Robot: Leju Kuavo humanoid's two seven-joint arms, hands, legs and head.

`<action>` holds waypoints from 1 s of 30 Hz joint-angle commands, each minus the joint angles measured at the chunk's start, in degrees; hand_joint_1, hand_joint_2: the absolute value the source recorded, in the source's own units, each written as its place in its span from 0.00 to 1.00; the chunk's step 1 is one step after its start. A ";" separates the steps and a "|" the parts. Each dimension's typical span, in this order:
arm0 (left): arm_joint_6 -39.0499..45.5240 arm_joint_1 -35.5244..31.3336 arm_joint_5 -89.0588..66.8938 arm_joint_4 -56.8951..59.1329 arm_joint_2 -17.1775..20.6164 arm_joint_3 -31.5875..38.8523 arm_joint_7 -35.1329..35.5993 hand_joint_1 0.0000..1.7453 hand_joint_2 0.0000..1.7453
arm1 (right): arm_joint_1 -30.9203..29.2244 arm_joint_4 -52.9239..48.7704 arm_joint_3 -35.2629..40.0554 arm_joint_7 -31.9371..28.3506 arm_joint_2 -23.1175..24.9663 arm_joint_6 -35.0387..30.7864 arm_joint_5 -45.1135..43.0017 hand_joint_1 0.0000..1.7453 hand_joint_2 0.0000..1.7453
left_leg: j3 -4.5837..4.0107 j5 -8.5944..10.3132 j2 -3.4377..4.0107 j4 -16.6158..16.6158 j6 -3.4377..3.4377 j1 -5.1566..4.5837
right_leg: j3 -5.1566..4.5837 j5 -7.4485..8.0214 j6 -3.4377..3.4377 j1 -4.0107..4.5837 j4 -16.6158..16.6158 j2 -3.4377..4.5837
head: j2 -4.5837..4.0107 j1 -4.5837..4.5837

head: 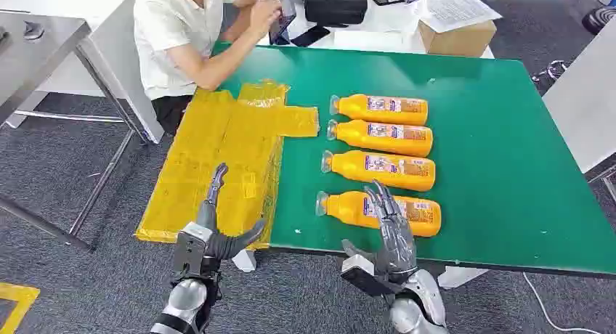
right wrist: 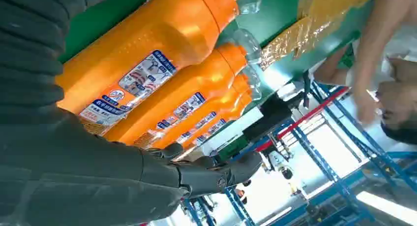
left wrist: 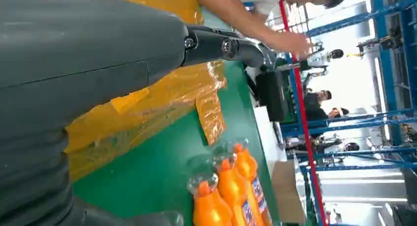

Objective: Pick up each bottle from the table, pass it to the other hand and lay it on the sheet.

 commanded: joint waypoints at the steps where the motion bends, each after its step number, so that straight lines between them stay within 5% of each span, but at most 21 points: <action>1: 0.22 2.18 -1.68 -3.89 2.10 1.38 1.13 0.00 1.00 | 2.19 -1.02 1.03 -0.74 0.67 -2.38 -0.32 0.00 1.00 | 0.14 -0.07 0.04 -0.05 -0.07 0.03 | 0.12 -0.06 -0.07 0.02 -0.04 0.05 | 0.00 -0.02; 24: 1.05 3.62 -4.33 -5.88 2.58 1.71 2.18 0.00 1.00 | 3.60 -0.97 0.10 -0.24 1.07 -3.98 -0.03 0.00 1.00 | 0.32 -0.17 0.08 -0.04 -0.13 0.08 | 0.29 -0.13 -0.15 0.07 -0.05 0.11 | 0.00 0.00; 30: -0.15 1.44 -5.66 -0.66 1.13 -0.83 3.35 0.00 1.00 | 3.41 -0.96 -3.49 4.29 -1.74 -3.50 2.92 0.00 1.00 | 0.22 -0.08 -0.14 -0.05 -0.10 0.04 | 0.25 -0.11 -0.11 0.03 -0.07 -0.11 | 0.00 -0.02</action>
